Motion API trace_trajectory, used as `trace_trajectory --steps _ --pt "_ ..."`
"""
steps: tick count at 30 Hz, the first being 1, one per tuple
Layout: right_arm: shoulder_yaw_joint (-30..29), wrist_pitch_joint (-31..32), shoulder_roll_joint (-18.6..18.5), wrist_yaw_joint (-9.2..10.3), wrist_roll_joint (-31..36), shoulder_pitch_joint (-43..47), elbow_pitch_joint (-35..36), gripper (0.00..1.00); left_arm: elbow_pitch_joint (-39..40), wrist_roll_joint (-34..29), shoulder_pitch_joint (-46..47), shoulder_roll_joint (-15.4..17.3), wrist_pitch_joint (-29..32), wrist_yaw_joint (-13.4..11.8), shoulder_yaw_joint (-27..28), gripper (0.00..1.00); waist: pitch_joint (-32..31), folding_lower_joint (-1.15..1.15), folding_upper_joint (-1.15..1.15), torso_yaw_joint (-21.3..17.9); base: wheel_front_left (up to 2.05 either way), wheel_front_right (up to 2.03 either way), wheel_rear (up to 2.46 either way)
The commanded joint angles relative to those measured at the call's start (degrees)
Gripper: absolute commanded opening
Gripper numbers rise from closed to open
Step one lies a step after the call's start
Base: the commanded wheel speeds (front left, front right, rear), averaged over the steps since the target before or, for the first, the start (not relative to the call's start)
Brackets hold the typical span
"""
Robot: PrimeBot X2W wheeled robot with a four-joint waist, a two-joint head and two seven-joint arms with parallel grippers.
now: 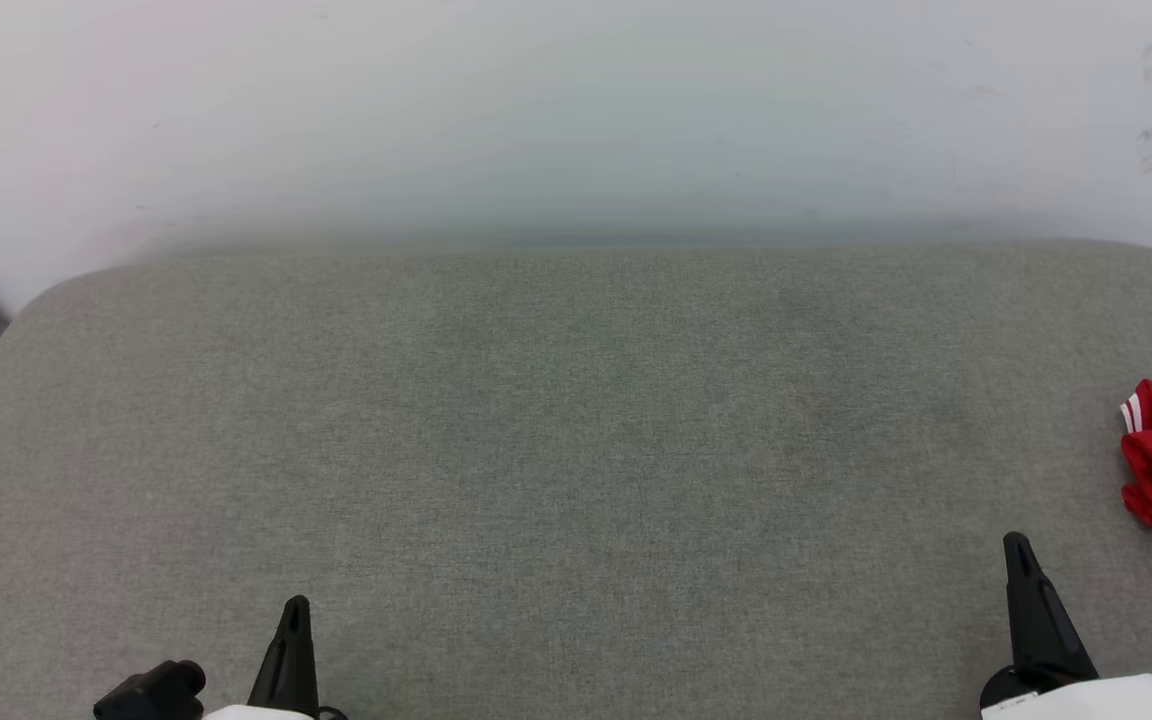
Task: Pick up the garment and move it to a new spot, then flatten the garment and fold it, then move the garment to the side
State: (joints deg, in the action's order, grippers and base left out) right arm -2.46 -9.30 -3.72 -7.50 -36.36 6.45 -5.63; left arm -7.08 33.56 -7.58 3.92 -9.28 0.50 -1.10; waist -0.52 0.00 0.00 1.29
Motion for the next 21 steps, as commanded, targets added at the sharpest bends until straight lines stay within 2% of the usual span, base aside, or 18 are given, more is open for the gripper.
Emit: trace_trajectory --steps 1,21 --pt "0.0 0.5 -0.6 0.00 -2.6 -1.8 0.3 0.00 0.4 2.7 1.7 0.5 0.4 0.4 0.4 0.00 0.0 0.00 0.00 0.0 0.00 0.00 0.00" --pt "-0.2 4.0 -0.9 0.00 -18.0 -4.9 -2.0 0.00 -1.4 18.9 5.1 0.8 3.8 2.3 1.3 0.00 0.2 0.00 0.00 -0.3 0.00 0.00 0.00"
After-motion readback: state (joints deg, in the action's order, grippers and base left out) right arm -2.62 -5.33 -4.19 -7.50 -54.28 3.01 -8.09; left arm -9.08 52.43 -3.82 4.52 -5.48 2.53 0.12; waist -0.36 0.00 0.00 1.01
